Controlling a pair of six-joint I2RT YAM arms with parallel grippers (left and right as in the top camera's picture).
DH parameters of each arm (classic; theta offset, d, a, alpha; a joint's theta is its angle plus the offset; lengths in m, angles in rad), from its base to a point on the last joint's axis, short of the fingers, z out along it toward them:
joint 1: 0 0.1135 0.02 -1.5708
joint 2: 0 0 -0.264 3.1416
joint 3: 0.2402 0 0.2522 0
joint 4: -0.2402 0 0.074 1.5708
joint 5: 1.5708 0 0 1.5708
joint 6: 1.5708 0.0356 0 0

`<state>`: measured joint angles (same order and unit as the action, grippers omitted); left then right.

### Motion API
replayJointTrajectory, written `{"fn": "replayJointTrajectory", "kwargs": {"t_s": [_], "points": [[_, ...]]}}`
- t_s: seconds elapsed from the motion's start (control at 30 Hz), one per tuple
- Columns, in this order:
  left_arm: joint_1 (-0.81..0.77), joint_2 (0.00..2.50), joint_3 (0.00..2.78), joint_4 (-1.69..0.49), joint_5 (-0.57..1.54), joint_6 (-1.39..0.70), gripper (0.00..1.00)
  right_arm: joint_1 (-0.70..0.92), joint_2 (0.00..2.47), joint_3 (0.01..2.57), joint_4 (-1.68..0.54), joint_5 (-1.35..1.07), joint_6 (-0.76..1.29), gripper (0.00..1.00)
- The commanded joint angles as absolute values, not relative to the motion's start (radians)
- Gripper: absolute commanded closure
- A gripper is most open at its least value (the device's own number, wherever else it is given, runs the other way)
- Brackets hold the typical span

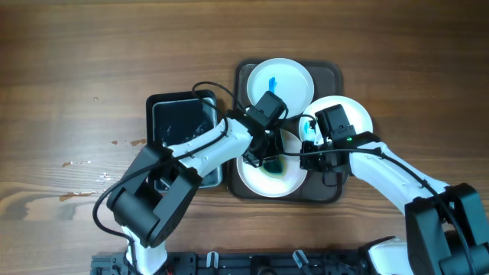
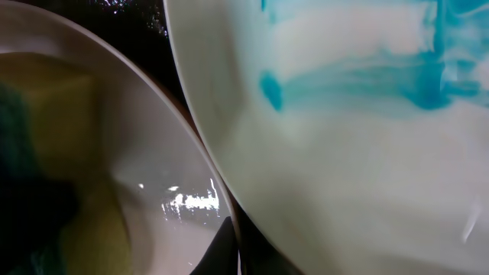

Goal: Clean dirty plates on tray and stack at the side
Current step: 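Scrub the front plate with the sponge while right gripper holds it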

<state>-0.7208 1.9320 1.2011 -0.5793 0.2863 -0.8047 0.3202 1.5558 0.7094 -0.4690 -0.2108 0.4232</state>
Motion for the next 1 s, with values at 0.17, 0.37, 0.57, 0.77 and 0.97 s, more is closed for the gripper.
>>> {"fn": "replayJointTrajectory", "kwargs": {"t_s": [0.17, 0.37, 0.57, 0.77, 0.97], "points": [[-0.644, 1.956, 1.212, -0.885, -0.072, -0.841, 0.96, 0.317, 1.578, 0.709, -0.472, -0.124, 0.447, 0.96], [-0.601, 1.957, 1.219, -0.813, 0.110, -0.736, 0.96, 0.317, 1.578, 0.709, -0.472, -0.124, 0.447, 0.96], [-0.686, 1.965, 1.209, -0.592, 0.359, -0.737, 0.96, 0.317, 1.578, 0.709, -0.474, -0.124, 0.447, 0.96], [-0.780, 1.976, 1.209, -0.511, 0.387, -0.748, 0.96, 0.317, 1.578, 0.709, -0.476, -0.124, 0.447, 0.96], [-0.777, 1.976, 1.209, -0.581, 0.347, -0.748, 0.96, 0.317, 1.578, 0.709, -0.477, -0.124, 0.448, 0.96]]}}
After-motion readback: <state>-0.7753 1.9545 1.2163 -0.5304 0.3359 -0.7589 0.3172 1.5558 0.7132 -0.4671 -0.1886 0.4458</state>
